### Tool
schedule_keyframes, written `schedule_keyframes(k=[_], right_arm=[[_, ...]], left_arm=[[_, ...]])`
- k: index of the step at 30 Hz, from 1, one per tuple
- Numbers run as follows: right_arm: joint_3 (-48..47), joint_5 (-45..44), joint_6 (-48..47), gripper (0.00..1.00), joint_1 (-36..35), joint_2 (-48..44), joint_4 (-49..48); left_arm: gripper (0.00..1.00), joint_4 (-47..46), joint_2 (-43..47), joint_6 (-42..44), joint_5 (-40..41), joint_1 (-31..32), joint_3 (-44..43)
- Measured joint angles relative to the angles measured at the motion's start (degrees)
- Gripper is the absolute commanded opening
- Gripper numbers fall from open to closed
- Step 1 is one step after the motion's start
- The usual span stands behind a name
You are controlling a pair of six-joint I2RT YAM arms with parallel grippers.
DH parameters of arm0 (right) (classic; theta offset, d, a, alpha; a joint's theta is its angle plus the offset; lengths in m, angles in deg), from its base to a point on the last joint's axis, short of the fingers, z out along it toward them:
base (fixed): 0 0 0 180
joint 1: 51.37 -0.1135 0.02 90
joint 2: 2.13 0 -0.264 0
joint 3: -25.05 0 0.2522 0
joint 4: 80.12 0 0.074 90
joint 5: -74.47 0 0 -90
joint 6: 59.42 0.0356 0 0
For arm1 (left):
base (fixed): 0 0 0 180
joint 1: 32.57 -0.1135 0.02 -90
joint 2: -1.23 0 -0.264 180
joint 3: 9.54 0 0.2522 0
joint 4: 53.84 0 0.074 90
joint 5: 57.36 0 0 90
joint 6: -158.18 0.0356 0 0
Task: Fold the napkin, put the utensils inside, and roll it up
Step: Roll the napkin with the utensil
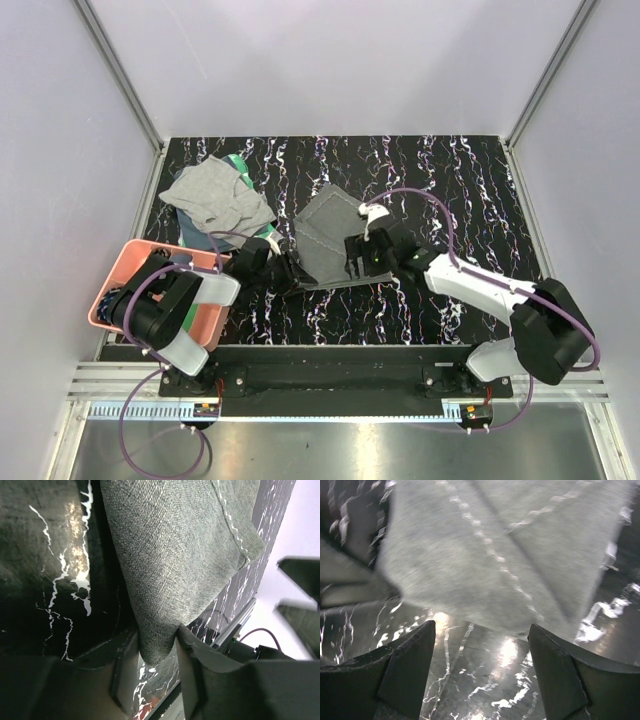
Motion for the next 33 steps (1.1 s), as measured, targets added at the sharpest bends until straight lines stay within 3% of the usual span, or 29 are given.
schedule_keyframes(k=[7,18,30,33], right_arm=[[4.6,-4.4,-7.3,0.86,-10.5,-0.3,-9.1],[2.7,-15.6,-22.6,0.86,-24.4,8.9,-18.3],[0.0,-26.1,-33.0,0.84,-27.5,20.7,-25.3],[-0.9,-28.7,-34.2,0.77,-27.5,23.1,-27.3]], left_arm=[[0.0,0.0,-0.1,-0.8,0.2,0.0,-0.2],[0.0,0.0,0.0,-1.9,-1.7,-1.3,-1.2],[0.0,1.3,0.8,-1.9,-2.7,-3.0,-1.3],[0.0,2.0,1.8,-1.6,-2.9,-3.5,-1.3]])
